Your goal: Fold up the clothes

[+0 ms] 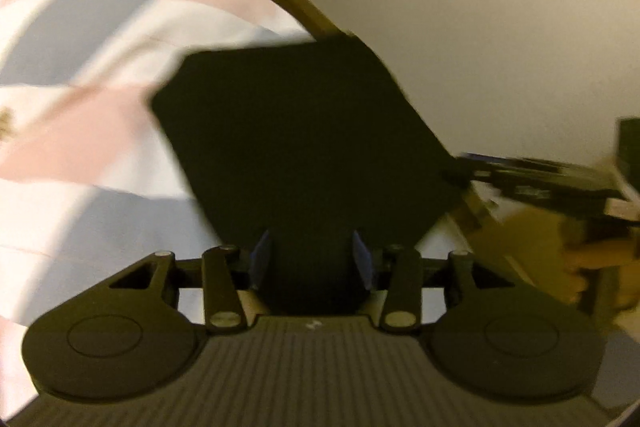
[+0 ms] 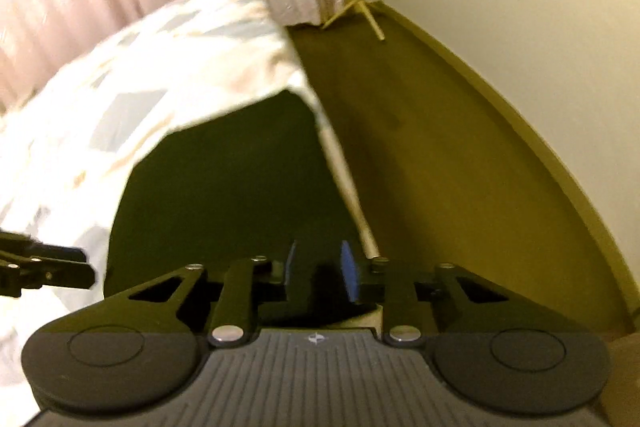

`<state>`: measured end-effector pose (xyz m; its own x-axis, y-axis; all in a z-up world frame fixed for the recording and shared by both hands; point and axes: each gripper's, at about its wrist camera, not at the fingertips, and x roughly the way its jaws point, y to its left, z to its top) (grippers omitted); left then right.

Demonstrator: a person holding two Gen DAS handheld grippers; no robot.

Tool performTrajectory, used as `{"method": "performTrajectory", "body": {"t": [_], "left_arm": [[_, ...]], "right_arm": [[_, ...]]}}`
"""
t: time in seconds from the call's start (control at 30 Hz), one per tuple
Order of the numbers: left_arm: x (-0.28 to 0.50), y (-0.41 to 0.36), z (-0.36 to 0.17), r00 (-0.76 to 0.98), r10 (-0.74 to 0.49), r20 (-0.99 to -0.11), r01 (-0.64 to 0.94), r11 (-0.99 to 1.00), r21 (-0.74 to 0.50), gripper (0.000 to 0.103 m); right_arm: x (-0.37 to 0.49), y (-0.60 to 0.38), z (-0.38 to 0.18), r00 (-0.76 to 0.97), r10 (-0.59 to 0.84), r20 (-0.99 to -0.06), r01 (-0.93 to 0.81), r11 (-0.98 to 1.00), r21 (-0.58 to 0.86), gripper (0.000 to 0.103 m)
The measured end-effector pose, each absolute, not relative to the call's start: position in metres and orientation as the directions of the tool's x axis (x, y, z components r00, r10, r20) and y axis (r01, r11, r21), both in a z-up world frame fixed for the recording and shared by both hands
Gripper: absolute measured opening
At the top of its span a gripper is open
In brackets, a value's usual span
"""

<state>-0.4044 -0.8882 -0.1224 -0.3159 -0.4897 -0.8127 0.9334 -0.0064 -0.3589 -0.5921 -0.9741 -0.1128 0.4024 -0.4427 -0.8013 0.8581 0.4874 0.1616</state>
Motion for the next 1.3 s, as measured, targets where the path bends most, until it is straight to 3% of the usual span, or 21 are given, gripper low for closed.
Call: {"method": "performTrajectory", "body": {"t": [0.17,0.33,0.5,0.7,0.9,1.03,1.3], "left_arm": [[-0.453,-0.887,-0.178,-0.243,-0.459,-0.855,0.970,-0.110,-0.217,0.028],[-0.431,-0.879,-0.157,-0.248,-0.477,-0.843,0.967,-0.066,-0.247,0.014],[-0.389,-0.890,-0.119,-0.176,-0.557,-0.811,0.977,0.001,-0.212,0.019],[-0.324,-0.929,-0.105,-0.115,-0.605,-0.788,0.979,0.066,-0.193,0.019],[-0.317,-0.976,-0.152,-0.052,-0.540,-0.840,0.984,0.115,-0.135,0.019],[-0.321,-0.987,-0.169,-0.024,-0.511,-0.859,0.987,0.122,-0.100,0.019],[-0.337,-0.981,-0.145,0.031,-0.479,-0.877,0.990,0.133,-0.037,0.020]], "right_arm": [[-0.577,-0.981,-0.168,0.352,-0.362,-0.863,0.854,0.501,0.139,0.020],[-0.582,-0.993,-0.161,0.381,-0.286,-0.879,0.843,0.498,0.204,0.019],[-0.580,-1.011,-0.101,0.475,-0.387,-0.791,0.838,0.472,0.272,0.020],[-0.521,-1.069,-0.101,0.502,-0.474,-0.724,0.815,0.540,0.212,0.020],[-0.490,-1.107,-0.150,0.449,-0.433,-0.781,0.822,0.542,0.172,0.019],[-0.507,-1.115,-0.175,0.475,-0.401,-0.783,0.826,0.510,0.239,0.020],[-0.558,-1.091,-0.132,0.520,-0.429,-0.739,0.827,0.468,0.311,0.023]]}}
